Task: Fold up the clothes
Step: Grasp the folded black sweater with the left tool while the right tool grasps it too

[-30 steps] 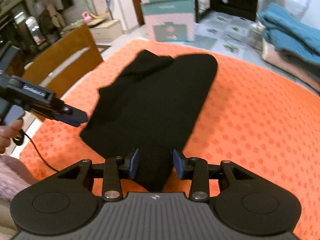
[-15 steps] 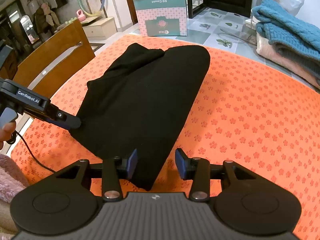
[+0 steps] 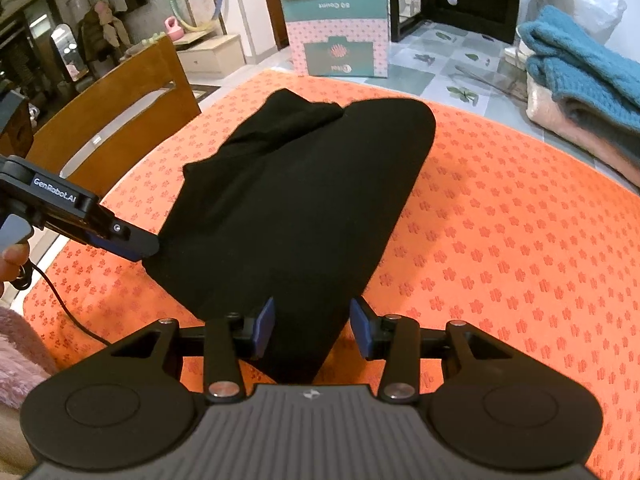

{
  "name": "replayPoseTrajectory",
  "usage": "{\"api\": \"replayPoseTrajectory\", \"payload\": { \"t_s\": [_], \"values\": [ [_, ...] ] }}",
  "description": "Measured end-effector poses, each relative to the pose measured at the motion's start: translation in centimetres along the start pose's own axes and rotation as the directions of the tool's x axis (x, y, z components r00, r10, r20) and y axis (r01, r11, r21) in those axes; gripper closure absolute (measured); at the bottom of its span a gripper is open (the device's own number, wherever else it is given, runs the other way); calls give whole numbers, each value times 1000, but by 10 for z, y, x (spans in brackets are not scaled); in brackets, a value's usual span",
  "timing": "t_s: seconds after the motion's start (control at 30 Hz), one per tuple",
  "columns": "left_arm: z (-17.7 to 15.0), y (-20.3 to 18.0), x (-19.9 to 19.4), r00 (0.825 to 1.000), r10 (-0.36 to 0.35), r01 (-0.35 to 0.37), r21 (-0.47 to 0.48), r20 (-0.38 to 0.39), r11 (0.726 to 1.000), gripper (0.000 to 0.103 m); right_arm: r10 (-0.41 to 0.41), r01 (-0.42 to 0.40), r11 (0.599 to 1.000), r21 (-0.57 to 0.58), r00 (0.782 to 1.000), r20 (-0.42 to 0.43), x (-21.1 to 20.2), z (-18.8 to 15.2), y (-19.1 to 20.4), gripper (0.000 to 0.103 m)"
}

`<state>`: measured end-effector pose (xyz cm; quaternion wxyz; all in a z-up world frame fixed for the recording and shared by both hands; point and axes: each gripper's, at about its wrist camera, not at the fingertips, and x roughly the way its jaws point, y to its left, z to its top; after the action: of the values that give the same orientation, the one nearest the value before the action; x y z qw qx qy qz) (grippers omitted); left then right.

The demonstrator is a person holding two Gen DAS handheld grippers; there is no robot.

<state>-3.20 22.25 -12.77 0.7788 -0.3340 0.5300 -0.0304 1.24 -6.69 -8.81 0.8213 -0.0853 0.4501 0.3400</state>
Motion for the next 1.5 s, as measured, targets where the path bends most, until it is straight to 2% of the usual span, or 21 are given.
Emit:
{"api": "replayPoseTrajectory", "payload": {
  "t_s": [0.3, 0.43, 0.47, 0.5, 0.53, 0.67, 0.83, 1.0, 1.13, 1.27, 1.33, 1.5],
  "values": [
    [8, -12, 7, 999, 35, -37, 66, 33, 997, 53, -7, 5, 994, -105, 1000, -16, 18, 7, 16, 57],
    [13, -17, 20, 997, 75, -78, 106, 30, 991, 56, -9, 5, 990, -138, 1000, -29, 23, 6, 22, 56],
    [14, -18, 23, 996, 86, -88, 111, 27, 990, 59, -9, 5, 990, -140, 999, -31, 23, 6, 22, 56],
    [14, -19, 24, 996, 88, -91, 119, 28, 989, 74, -10, 5, 990, -142, 999, -33, 23, 6, 22, 56],
    [15, -21, 24, 996, 82, -86, 129, 33, 988, 94, -10, 5, 990, -143, 999, -35, 23, 6, 22, 57],
    [9, -26, 5, 992, 72, -88, 169, 100, 982, 95, -14, 12, 988, -154, 1000, -17, 14, 8, 23, 57],
    [8, -9, 6, 992, 80, -90, 113, 95, 989, 95, -12, 14, 981, -193, 1000, 11, 9, 10, 30, 57],
    [12, -3, 21, 991, 113, -122, 118, 76, 986, 93, -18, 1, 980, -201, 996, -82, 36, 2, 30, 57],
    [9, -1, 12, 990, 103, -114, 114, 95, 987, 84, -25, 11, 980, -200, 997, -67, 30, 4, 31, 56],
    [7, 6, -4, 989, 56, -66, 68, 137, 996, 81, -31, 25, 988, -150, 999, -41, 18, 7, 23, 56],
    [9, 8, -12, 987, 32, -39, 46, 160, 998, 70, -28, 24, 995, -100, 999, -35, 13, 9, 15, 56],
    [23, 13, -23, 980, -7, 5, 11, 201, 1000, 56, -17, 18, 999, 51, 1000, -26, 7, 11, -11, 53]
  ]
}}
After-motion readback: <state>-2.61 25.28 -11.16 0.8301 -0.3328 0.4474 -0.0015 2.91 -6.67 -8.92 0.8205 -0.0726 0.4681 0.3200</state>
